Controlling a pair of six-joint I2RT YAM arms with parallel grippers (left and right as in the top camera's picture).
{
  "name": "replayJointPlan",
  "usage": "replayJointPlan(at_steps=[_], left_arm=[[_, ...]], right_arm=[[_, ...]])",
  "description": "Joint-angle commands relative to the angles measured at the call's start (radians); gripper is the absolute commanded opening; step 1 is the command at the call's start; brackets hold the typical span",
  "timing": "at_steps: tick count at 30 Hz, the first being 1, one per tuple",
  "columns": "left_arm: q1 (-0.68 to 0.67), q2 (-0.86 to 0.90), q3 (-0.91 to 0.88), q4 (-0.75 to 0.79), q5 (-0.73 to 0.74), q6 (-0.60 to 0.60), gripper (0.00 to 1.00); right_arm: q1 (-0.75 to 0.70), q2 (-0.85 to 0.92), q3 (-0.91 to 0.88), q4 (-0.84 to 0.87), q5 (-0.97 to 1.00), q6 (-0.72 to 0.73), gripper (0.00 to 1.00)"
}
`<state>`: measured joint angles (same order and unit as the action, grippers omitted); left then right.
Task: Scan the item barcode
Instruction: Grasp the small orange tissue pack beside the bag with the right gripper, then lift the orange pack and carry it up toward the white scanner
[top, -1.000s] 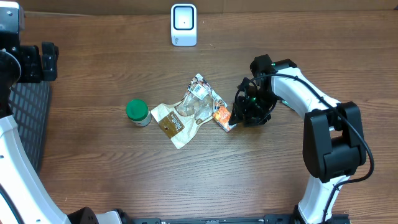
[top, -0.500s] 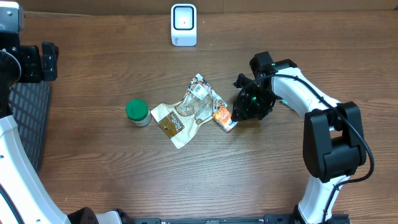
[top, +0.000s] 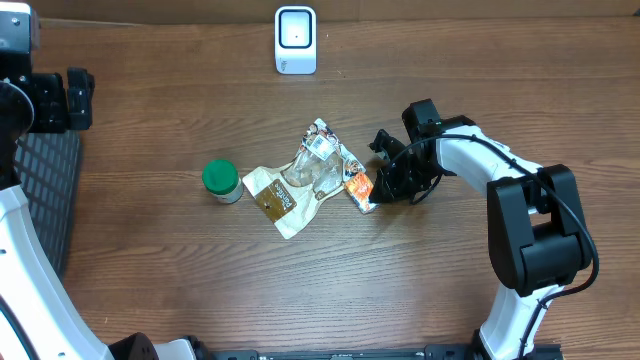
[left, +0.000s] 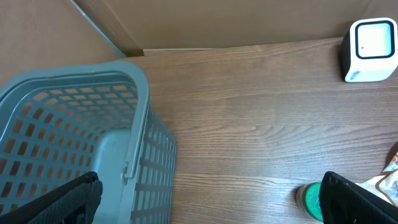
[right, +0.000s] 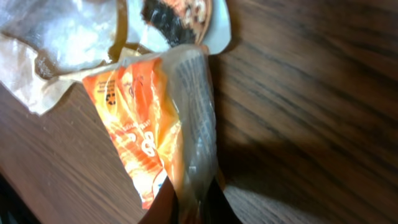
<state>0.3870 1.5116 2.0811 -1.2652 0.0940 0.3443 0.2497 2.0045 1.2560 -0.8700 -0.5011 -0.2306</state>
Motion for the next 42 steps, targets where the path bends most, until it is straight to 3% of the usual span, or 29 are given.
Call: replayJointPlan(at_steps=[1,12,16,22,29,42], left_arm=[[0.005,0.000,0.003,0.001,0.003,0.015,0.99],[0.005,0.000,0.003,0.001,0.003,0.015,0.99],[0.005,0.000,0.003,0.002,0.003,0.015,0.99],[0.005,0.000,0.003,0.001,0.003,0.015,0.99],[0.005,0.000,0.003,0.001,0.003,0.015,0.99],[0.005,0.000,0.003,0.001,0.003,0.015,0.99]], right_arm=[[0.002,-0.013,-0.011,0.005,-0.038,-0.002,0.04],[-0.005,-0.180,0.187,-0.197,-0.497,0.025,0.04],[-0.031,-0.237,0.246,-0.198,-0.657,0.104,0.04],[-0.162,-0.248,0.271,-0.177,-1.069,0.128,0.04],[-0.263,-0.248,0.270,-0.167,-1.069,0.288,0.04],[-0.285,-0.248,0.270,-0.157,-1.068,0.320,0.04]])
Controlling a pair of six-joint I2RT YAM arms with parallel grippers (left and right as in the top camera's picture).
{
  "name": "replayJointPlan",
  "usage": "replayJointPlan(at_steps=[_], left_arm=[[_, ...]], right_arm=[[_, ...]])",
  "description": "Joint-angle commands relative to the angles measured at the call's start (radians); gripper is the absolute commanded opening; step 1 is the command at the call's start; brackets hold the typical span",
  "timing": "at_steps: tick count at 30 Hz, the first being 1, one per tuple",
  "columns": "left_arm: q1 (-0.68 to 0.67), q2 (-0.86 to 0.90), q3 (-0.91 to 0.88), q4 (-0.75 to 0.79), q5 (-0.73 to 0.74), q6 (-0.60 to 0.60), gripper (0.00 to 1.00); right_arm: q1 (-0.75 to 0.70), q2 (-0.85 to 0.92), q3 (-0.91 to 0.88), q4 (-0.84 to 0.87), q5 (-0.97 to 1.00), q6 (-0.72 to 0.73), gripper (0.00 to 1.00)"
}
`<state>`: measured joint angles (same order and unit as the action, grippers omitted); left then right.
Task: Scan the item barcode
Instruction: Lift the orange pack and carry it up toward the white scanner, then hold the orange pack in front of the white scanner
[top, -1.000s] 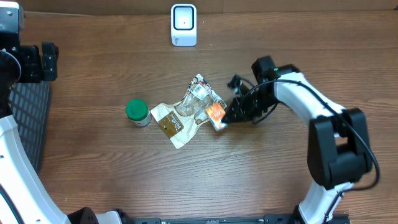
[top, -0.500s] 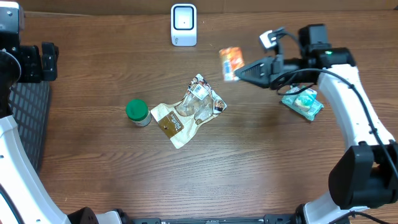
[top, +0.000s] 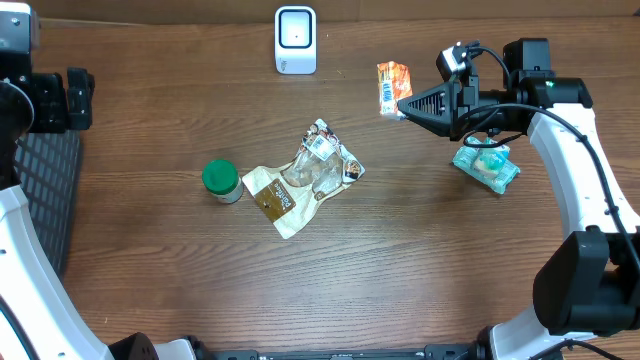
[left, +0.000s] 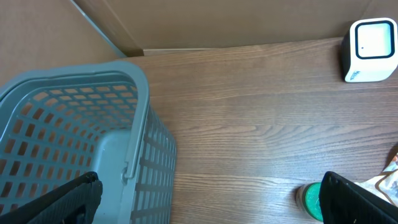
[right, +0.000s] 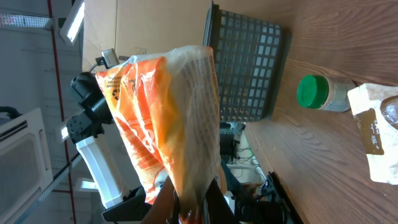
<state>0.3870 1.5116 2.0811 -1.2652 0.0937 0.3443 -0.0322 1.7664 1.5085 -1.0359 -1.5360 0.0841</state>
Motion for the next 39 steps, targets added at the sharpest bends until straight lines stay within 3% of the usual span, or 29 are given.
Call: replayJointPlan(at_steps=[1,21,25,31,35,39], left_arm=[[0.005,0.000,0.003,0.001,0.003,0.015,1.00],[0.005,0.000,0.003,0.001,0.003,0.015,1.00],[0.005,0.000,0.003,0.001,0.003,0.015,0.99],[0.005,0.000,0.003,0.001,0.003,0.015,1.00],[0.005,0.000,0.003,0.002,0.003,0.015,1.00],[0.005,0.000,0.003,0.001,0.003,0.015,0.99]], right_arm=[[-0.002,-0.010,0.018,0.018,-0.032,0.005,0.04],[0.013,-0.010,0.018,0.037,0.090,0.006,0.04],[0.035,-0.010,0.018,0.031,0.331,0.029,0.04],[0.162,-0.008,0.051,0.029,0.684,0.180,0.04],[0.257,0.018,0.236,-0.077,0.966,0.211,0.04],[0.396,0.101,0.554,-0.113,1.374,0.227,0.04]])
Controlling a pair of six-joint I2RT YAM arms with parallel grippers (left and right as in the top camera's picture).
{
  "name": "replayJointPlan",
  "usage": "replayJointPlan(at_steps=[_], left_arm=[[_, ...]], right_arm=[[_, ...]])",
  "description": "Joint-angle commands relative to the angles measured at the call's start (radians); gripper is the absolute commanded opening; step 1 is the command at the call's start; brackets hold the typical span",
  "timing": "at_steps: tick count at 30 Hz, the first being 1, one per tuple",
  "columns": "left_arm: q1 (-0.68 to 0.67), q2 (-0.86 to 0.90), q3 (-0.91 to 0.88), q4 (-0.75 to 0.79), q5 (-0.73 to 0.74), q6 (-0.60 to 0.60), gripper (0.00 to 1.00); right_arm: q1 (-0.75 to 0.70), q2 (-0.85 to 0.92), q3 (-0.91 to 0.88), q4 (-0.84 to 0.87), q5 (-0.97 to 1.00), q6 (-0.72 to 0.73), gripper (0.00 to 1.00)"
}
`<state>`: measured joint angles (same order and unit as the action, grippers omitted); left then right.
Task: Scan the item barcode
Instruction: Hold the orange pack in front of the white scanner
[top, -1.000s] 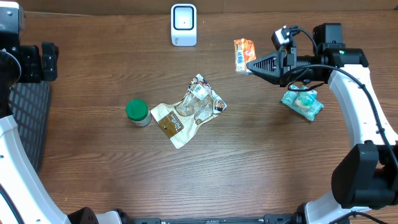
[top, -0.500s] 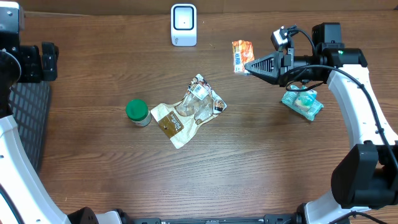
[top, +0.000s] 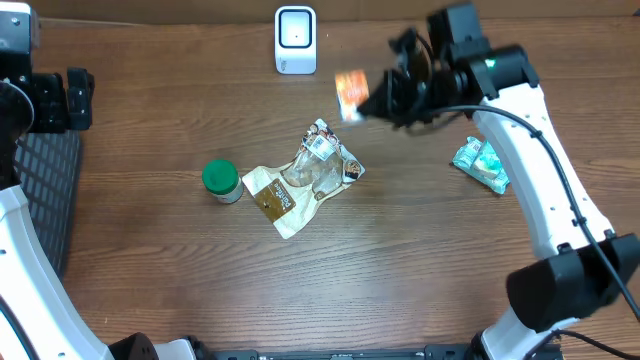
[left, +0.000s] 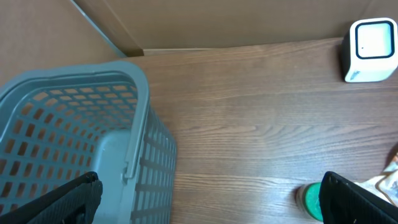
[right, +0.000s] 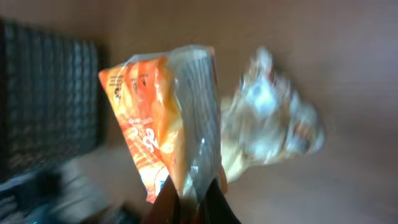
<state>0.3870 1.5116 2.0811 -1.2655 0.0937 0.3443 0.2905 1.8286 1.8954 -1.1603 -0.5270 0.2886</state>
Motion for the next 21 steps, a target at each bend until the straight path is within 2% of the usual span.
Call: replayJointPlan(at_steps=[1,3,6,10,11,15,17,21], left_arm=[[0.005,0.000,0.003,0.002,0.003,0.015,1.00],[0.005,0.000,0.003,0.002,0.003,0.015,0.99],[0.005,0.000,0.003,0.002,0.003,0.015,0.99],[0.005,0.000,0.003,0.002,0.003,0.015,1.00],[0.005,0.000,0.003,0.002,0.003,0.015,1.00],[0.005,0.000,0.003,0.002,0.003,0.015,1.00],[0.005,0.000,0.003,0.002,0.003,0.015,1.00],[0.005,0.000,0.003,0.002,0.003,0.015,0.99]], right_arm=[[0.104,0.056,0.206,0.038,0.478,0.021,0.04],[0.160,0.082,0.225,0.130,0.672,-0.009,0.04],[0.223,0.138,0.225,0.286,0.863,-0.087,0.04],[0.289,0.269,0.225,0.572,1.081,-0.302,0.04],[0.300,0.322,0.225,0.684,1.125,-0.409,0.04],[0.305,0.491,0.224,0.998,1.188,-0.697,0.04],[0.298,0.566,0.224,1.094,1.188,-0.792,0.04],[0.291,0.672,0.224,1.206,1.188,-0.896,0.04]])
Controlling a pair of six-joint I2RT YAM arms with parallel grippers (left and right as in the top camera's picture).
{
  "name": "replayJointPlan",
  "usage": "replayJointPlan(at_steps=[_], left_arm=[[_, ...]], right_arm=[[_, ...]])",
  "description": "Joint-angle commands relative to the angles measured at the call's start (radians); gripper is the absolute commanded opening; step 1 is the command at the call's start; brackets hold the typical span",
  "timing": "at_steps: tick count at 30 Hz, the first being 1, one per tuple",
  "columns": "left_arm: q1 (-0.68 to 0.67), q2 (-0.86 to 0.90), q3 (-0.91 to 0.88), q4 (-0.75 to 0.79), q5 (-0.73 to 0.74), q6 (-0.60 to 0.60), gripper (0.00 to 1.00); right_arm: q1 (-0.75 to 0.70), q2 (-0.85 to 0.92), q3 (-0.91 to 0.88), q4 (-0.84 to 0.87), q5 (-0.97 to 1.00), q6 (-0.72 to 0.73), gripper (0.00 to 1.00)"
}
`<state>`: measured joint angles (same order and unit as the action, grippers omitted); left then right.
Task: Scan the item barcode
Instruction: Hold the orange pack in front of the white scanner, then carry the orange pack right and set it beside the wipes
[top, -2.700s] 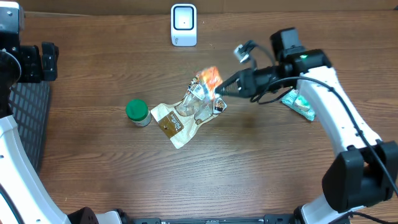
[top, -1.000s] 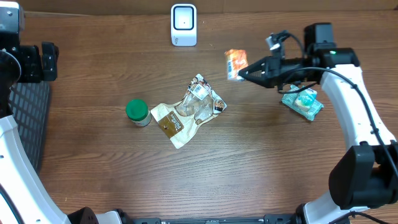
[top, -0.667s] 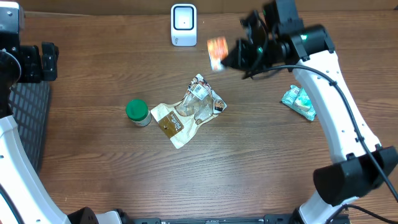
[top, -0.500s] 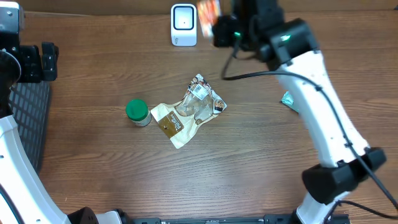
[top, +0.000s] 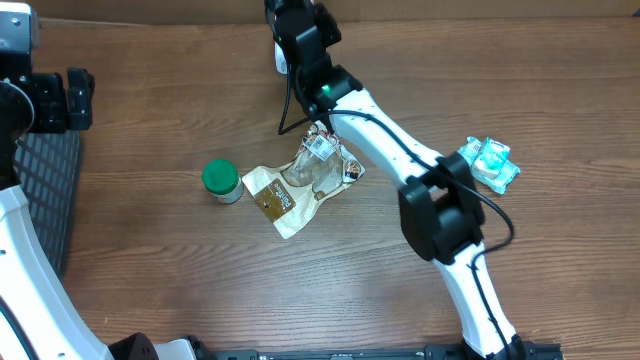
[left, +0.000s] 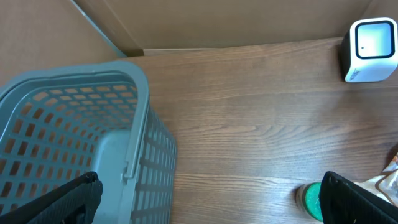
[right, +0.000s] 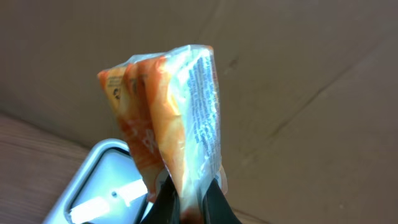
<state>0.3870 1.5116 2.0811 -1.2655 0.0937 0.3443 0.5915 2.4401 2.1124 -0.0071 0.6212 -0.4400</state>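
In the right wrist view my right gripper is shut on the bottom edge of an orange snack packet, which stands upright just in front of the white scanner. Seen from overhead, the right arm reaches to the table's far centre, with the gripper over the scanner; the packet is hidden there. At the far left my left gripper is open and holds nothing. The scanner shows at the right in the left wrist view.
A green-lidded jar and a heap of crumpled wrappers lie mid-table. A teal packet lies at the right. A grey basket stands at the left edge. A cardboard wall backs the table.
My right gripper, still holding the orange packet, has moved from right of the scanner to directly over it. The packet now stands before the scanner's face. The left arm is unchanged.
At first my right gripper was shut on the orange packet lying beside the wrappers on the table. Then it held the packet in the air at the far right. Later the packet was nearer the scanner, and now it is right at it.
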Motion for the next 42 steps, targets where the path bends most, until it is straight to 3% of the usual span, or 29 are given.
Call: replayJointPlan(at_steps=[1,8,28,34,39,42], left_arm=[[0.005,0.000,0.003,0.002,0.003,0.015,1.00],[0.005,0.000,0.003,0.002,0.003,0.015,1.00],[0.005,0.000,0.003,0.002,0.003,0.015,0.99],[0.005,0.000,0.003,0.002,0.003,0.015,1.00],[0.005,0.000,0.003,0.002,0.003,0.015,1.00],[0.005,0.000,0.003,0.002,0.003,0.015,0.99]], right_arm=[[-0.010,0.078,0.007,0.071,0.039,-0.185,0.04],[-0.011,0.167,0.007,0.119,0.022,-0.381,0.04],[0.014,0.095,0.008,0.162,0.058,-0.334,0.04],[0.023,-0.140,0.008,-0.270,-0.171,-0.074,0.04],[-0.003,-0.415,0.008,-0.769,-0.568,0.351,0.04],[-0.035,-0.510,0.008,-1.015,-0.602,0.516,0.04]])
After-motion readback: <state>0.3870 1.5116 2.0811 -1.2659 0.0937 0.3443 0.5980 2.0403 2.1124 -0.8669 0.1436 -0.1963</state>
